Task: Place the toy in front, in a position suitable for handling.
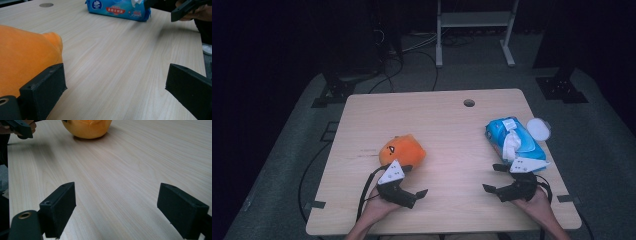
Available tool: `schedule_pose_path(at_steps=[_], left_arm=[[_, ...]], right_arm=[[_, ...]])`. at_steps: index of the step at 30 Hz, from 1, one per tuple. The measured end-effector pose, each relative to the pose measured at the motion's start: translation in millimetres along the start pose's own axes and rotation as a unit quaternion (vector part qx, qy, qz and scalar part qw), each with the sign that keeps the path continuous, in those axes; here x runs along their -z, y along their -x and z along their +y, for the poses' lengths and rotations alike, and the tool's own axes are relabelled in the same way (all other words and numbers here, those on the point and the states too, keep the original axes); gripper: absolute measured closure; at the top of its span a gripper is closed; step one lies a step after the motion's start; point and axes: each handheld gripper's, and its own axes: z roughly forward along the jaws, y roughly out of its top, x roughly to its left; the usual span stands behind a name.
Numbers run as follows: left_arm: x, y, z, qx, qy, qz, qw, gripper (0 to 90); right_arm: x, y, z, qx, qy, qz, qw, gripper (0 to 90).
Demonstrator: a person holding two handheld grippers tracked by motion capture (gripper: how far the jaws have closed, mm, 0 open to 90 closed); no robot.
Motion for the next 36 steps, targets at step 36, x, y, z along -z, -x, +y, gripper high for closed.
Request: schedule_pose_path(at_steps=[36], left_arm=[[41.4,-90.0,18.6,0.042,0.001,0.081,0.9958,2.5]], right_arm=[[-0.6,1.2,-0.5,-0.007,0.002,0.006,1.0,14.2]])
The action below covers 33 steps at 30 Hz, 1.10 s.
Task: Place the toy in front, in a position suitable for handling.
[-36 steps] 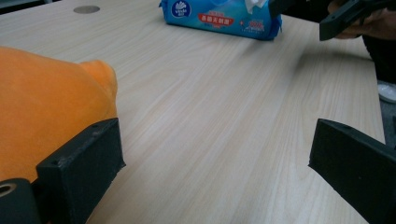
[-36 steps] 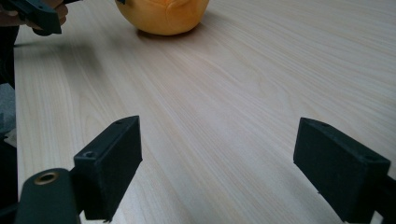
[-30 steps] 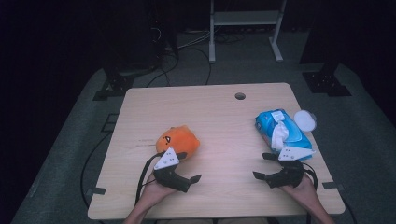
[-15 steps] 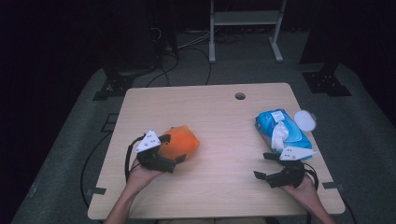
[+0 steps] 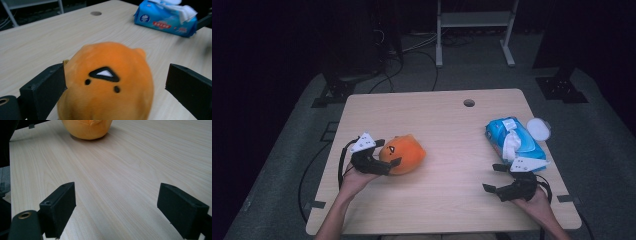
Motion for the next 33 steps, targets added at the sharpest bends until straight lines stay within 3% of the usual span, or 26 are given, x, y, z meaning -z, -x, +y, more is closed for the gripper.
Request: schedule_pose_path(at_steps=[7,11,13,16,21,23,24,25,26,27,28,32,33], left_arm=[[-14.7,-8.3,-5.7,0.016,-0.019,-0.008,0.9997,2.4],[-20.6,-7.0,-10.5,0.02,-0.021,0.004,0.9996,3.8],[-20.3,-6.9,-11.8,0.023,-0.019,0.006,0.9995,16.1],[-17.0,-6.2,-8.8,0.016,-0.025,0.016,0.9994,27.6],[-15.3,-1.1,1.4,-0.004,-0.022,0.02,0.9996,35.7],[-15.5,3.2,7.4,-0.006,-0.015,0.013,0.9998,36.7],[-16.3,8.5,11.8,-0.008,-0.006,0.0,0.9999,36.7],[-16.3,8.5,11.8,-0.008,-0.006,0.0,0.9999,36.7],[-17.7,15.5,15.0,-0.008,0.004,-0.018,0.9998,36.7],[-17.7,15.5,15.0,-0.008,0.004,-0.018,0.9998,36.7],[-20.5,25.4,17.9,-0.011,0.012,-0.038,0.9991,36.7],[-24.2,39.6,20.6,-0.018,0.019,-0.061,0.9978,36.7],[-28.4,51.2,22.4,-0.025,0.017,-0.082,0.9961,36.4]], right_arm=[[-0.9,-0.2,-0.3,0.002,-0.003,0.003,1.0,14.2],[-0.8,-1.1,-0.3,0.001,-0.003,0.003,1.0,14.3],[-0.9,-1.1,-0.3,0.001,-0.004,0.003,1.0,14.3],[0.0,-1.0,-0.4,0.001,-0.004,0.003,1.0,14.3],[2.0,-0.5,-0.1,0.0,-0.001,0.001,1.0,14.5],[3.9,0.3,0.0,-0.003,0.004,0.001,1.0,14.5],[4.6,0.7,-0.2,-0.003,0.004,0.0,1.0,14.5],[4.6,0.7,-0.2,-0.003,0.004,0.0,1.0,14.5],[6.0,1.6,-0.5,-0.006,0.006,0.0,1.0,14.5],[6.0,1.6,-0.5,-0.006,0.006,0.0,1.0,14.5],[7.8,2.5,-0.7,-0.008,0.009,-0.002,0.9999,14.5],[9.8,3.6,-0.6,-0.009,0.012,-0.004,0.9999,14.5],[11.4,3.9,-0.2,-0.008,0.015,-0.007,0.9998,14.5]])
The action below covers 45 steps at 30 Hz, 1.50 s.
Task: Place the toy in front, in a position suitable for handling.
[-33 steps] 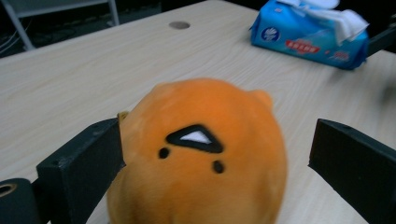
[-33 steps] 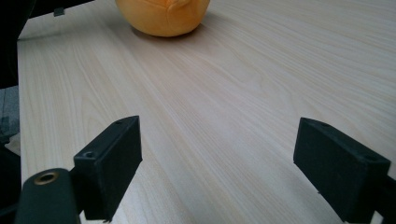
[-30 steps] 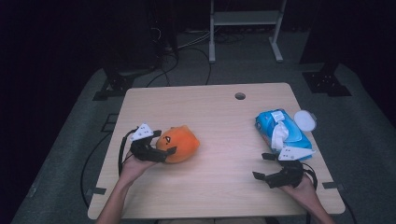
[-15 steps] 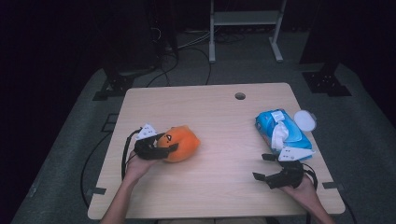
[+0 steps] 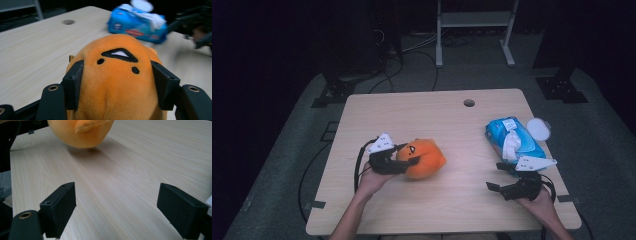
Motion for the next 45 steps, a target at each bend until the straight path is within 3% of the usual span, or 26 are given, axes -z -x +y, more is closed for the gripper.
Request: schedule_pose_path(at_steps=[8,10,14,15,19,21,27,30,32,33,38,42,45], left_arm=[[-20.4,28.4,-1.8,-0.015,0.001,-0.042,0.999,36.3],[-29.6,37.1,-4.7,-0.018,-0.014,-0.062,0.9978,36.1],[-37.4,43.8,-9.0,-0.026,-0.031,-0.075,0.9964,35.0],[-39.1,45.1,-12.5,-0.021,-0.026,-0.077,0.9965,33.1],[-37.7,45.4,-13.7,-0.022,-0.027,-0.068,0.9971,24.3],[-34.3,47.2,-13.5,-0.026,-0.031,-0.063,0.9972,13.6],[-19.6,48.2,-12.1,-0.042,-0.017,-0.046,0.9979,7.1],[-15.9,44.6,-15.7,-0.039,-0.02,-0.039,0.9983,7.0],[-16.9,40.8,-21.8,-0.021,-0.041,-0.052,0.9976,7.0],[-17.1,40.5,-23.7,-0.023,-0.044,-0.054,0.9973,7.3],[-16.6,40.7,-27.5,-0.02,-0.039,-0.065,0.997,14.8],[-16.7,41.6,-29.0,-0.022,-0.038,-0.068,0.9967,18.1],[-17.2,42.8,-30.3,-0.028,-0.038,-0.068,0.9966,18.5]], right_arm=[[4.5,0.6,1.5,-0.002,0.011,-0.006,0.9999,14.5],[5.6,0.7,1.9,0.0,0.013,-0.008,0.9999,14.5],[6.3,0.4,2.5,0.0,0.015,-0.009,0.9998,14.5],[6.9,0.2,2.7,0.002,0.017,-0.01,0.9998,14.5],[7.9,-0.1,3.1,0.004,0.018,-0.011,0.9998,14.5],[9.0,-0.4,3.5,0.004,0.02,-0.012,0.9997,14.5],[10.0,-0.9,6.0,0.007,0.025,-0.013,0.9996,14.5],[12.5,-0.5,8.8,0.005,0.033,-0.013,0.9994,14.5],[17.0,1.0,13.3,0.009,0.038,-0.02,0.999,14.5],[18.9,1.7,14.9,0.009,0.039,-0.023,0.9989,14.5],[29.1,7.8,22.7,0.017,0.05,-0.043,0.9977,16.2],[38.2,19.6,29.2,0.02,0.055,-0.066,0.9961,18.8],[39.0,37.5,31.7,0.019,0.037,-0.094,0.9947,20.6]])
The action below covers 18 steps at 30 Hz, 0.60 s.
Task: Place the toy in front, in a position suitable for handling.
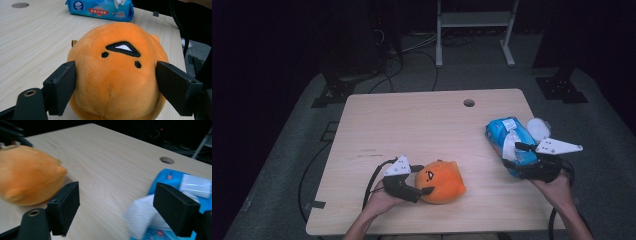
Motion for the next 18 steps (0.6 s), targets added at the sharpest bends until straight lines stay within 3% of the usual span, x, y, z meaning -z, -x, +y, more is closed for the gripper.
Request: schedule_pose_path(at_steps=[2,6,11,14,16,18], left_arm=[[-0.5,-0.2,-0.7,0.001,0.001,0.0,1.0,18.5],[-1.3,-0.8,-2.3,0.002,0.002,-0.003,1.0,18.4],[-1.3,-0.1,-2.8,0.001,0.0,-0.004,1.0,18.4],[-0.9,-0.2,-3.7,0.001,0.001,-0.005,1.0,18.4],[-0.9,-0.6,-5.1,0.004,0.001,-0.009,1.0,18.4],[-1.1,-0.9,-5.4,0.004,0.002,-0.01,0.9999,18.4]], right_arm=[[-1.3,3.7,0.0,0.001,-0.004,-0.005,1.0,21.1],[-13.6,26.8,-1.4,-0.011,-0.034,-0.021,0.9991,23.8],[-24.1,37.6,-4.0,-0.016,-0.049,-0.034,0.9981,28.2],[-30.0,43.6,-7.9,-0.026,-0.062,-0.039,0.997,35.1],[-33.1,46.5,-11.7,-0.029,-0.083,-0.042,0.9953,49.1],[-32.2,46.6,-13.4,-0.029,-0.084,-0.046,0.995,61.7]])
